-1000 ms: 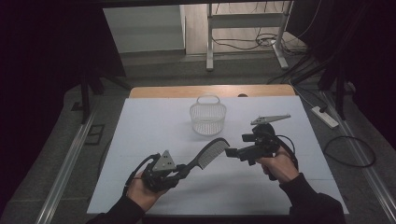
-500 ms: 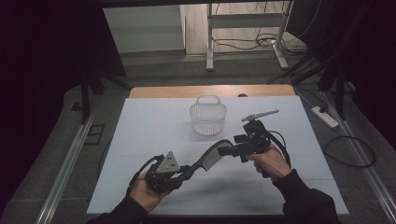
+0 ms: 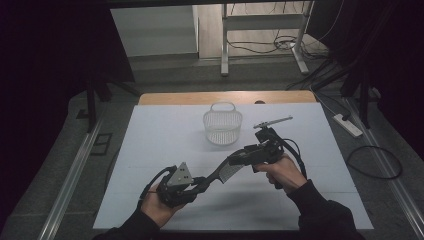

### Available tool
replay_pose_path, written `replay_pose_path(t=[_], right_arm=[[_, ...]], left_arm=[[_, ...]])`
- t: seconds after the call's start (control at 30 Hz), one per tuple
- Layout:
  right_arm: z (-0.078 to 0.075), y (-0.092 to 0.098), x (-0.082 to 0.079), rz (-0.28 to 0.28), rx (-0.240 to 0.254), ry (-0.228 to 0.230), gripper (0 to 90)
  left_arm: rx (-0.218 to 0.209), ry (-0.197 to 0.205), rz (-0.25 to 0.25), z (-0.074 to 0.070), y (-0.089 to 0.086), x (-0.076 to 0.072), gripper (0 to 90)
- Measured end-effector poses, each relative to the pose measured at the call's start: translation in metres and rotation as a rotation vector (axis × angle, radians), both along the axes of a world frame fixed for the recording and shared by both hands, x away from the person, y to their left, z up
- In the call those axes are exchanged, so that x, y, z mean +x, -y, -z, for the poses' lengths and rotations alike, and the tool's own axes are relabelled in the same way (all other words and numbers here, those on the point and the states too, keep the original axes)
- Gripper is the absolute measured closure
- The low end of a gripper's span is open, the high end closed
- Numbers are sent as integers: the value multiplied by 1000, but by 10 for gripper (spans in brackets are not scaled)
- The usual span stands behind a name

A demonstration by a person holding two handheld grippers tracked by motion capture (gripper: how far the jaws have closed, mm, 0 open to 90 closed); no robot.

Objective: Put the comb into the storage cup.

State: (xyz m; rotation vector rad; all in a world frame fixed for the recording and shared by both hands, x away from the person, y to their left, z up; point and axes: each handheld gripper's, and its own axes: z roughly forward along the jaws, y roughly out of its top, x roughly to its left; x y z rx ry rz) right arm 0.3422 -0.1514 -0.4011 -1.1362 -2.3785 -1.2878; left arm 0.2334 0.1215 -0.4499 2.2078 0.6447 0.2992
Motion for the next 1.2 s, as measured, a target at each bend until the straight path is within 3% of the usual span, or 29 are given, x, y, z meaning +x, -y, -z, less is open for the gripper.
replay_pose_path(t=[0.2,0.43,0.57,0.7,0.9,1.2], right_arm=[[1,2,2,16,13,-29,24],[3,13,6,46,90,-79,333],[4,18,9,46,136,-115,464],[5,20,9,69,141,-107,601],[8,21,11,68,167,-149,744],[12,22,13,78,226,-244,823]], left_arm=[[1,7,9,0,0,-1,725],[-4,14,-2,0,-1,-1,725],[4,14,2,0,-1,-1,725],[8,22,7,0,0,-2,725],[18,31,9,0,1,-2,725],[50,24,14,4,5,-1,724]])
